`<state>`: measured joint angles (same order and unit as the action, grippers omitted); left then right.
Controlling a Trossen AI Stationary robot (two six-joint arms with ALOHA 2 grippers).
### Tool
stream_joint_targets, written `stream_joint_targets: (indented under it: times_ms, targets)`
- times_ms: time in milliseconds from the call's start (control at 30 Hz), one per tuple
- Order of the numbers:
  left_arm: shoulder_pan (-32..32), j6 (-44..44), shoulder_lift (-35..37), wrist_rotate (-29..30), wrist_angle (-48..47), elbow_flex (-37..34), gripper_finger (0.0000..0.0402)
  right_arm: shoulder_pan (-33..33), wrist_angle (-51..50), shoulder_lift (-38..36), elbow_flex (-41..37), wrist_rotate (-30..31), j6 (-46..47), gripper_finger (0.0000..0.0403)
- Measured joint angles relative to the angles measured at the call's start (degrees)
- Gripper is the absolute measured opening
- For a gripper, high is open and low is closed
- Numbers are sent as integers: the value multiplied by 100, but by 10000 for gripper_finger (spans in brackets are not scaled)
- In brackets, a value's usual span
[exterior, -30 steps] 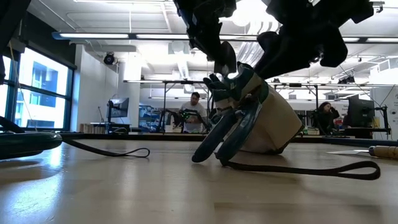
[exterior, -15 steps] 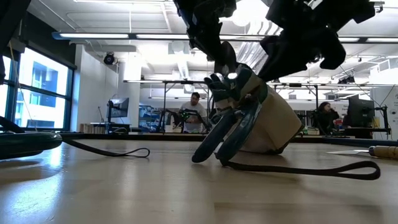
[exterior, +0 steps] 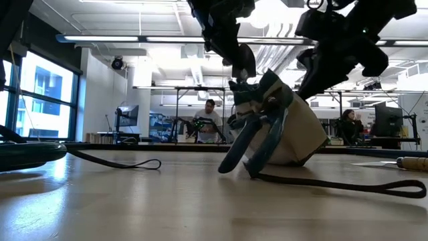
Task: Pick & Place Garden tools in Gardening bag
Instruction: Put the bottom left brown trowel into the light brown gardening bag
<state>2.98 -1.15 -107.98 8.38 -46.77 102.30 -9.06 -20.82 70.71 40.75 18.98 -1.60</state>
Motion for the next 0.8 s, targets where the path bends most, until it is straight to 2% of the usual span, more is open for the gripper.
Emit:
stream_joint_targets:
  times_ms: [300, 500, 800]
  targets:
    - [0, 17, 0, -19, 148, 0, 0, 4, -908, -395, 0, 37, 592, 3]
    - [-2, 103, 0, -254, 386, 0, 0, 4, -1652, -432, 0, 37, 1086, 3]
    - [-2, 143, 0, -298, 406, 0, 0, 4, -1709, -432, 0, -88, 1190, 3]
